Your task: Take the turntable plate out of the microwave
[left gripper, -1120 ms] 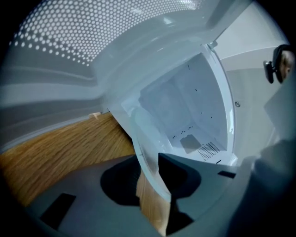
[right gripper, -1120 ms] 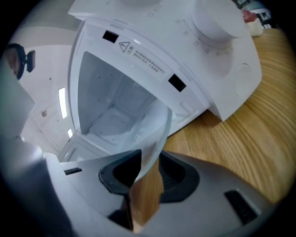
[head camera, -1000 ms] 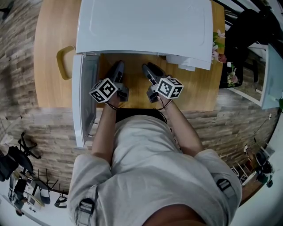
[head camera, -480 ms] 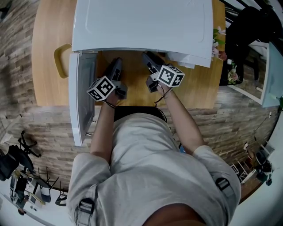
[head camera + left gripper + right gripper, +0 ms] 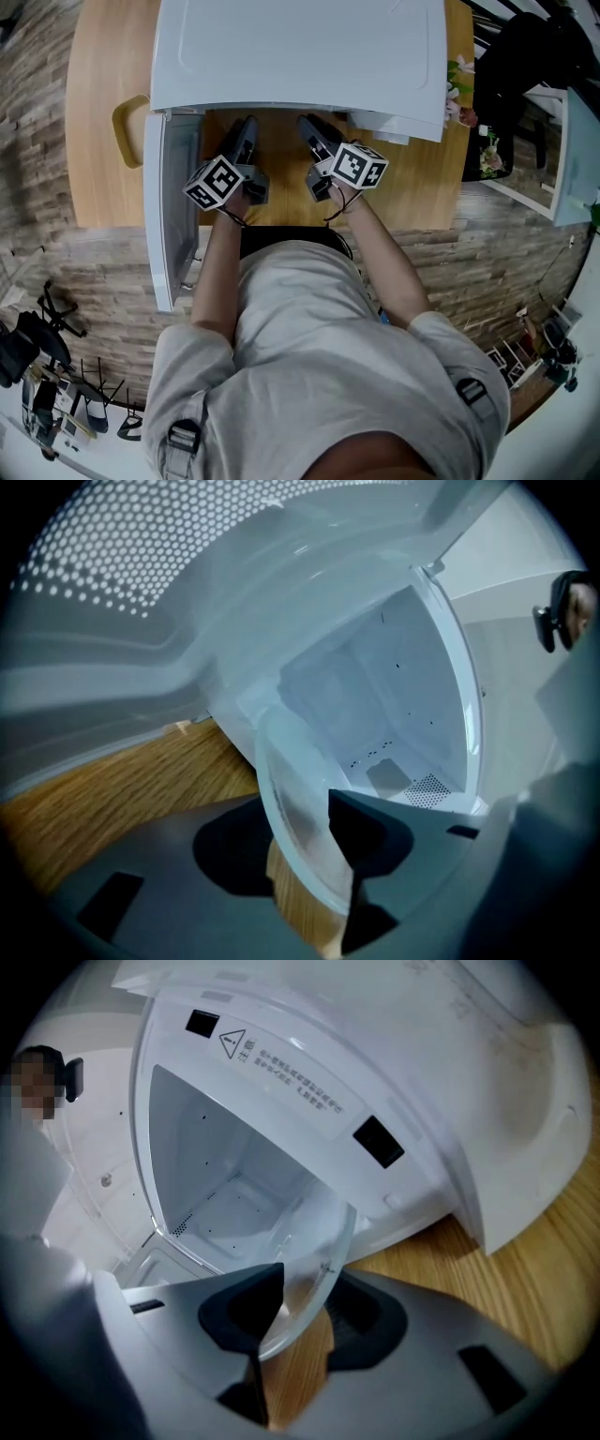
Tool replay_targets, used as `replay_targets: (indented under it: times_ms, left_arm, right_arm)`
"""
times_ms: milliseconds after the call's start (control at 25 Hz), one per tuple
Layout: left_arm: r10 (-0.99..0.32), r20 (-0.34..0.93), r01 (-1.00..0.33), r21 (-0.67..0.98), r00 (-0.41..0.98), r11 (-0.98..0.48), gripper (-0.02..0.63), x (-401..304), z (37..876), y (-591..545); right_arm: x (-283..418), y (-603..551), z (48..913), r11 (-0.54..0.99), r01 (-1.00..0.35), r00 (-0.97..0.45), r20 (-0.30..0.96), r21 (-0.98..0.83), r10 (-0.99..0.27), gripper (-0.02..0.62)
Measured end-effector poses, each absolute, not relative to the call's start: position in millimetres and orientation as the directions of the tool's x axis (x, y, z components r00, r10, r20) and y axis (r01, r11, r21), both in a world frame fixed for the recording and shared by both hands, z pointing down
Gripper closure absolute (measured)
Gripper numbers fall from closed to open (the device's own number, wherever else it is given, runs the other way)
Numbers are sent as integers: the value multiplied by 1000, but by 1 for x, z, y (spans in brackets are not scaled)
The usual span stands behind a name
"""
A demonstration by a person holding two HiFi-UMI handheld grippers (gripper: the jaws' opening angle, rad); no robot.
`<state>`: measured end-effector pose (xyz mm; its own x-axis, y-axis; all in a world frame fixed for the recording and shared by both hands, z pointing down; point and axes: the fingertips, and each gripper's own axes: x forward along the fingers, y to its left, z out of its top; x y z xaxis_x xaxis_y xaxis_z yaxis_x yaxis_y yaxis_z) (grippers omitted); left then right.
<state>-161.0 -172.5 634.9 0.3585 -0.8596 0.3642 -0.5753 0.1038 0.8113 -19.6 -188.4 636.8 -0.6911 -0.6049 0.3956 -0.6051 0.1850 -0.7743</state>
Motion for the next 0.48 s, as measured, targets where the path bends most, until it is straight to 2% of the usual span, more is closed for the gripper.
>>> replay_targets:
  times_ms: [80, 480]
  left_arm:
    - [-856, 380, -587, 801, 349, 117, 451, -164, 639, -172]
    - [-856, 371, -573, 812, 360, 111, 459, -165, 637, -155]
  right_arm:
    - [-21, -186, 636, 188, -607, -691, 395, -772, -605, 456]
    - [-21, -165, 634, 193, -611, -694, 403, -768, -597, 456]
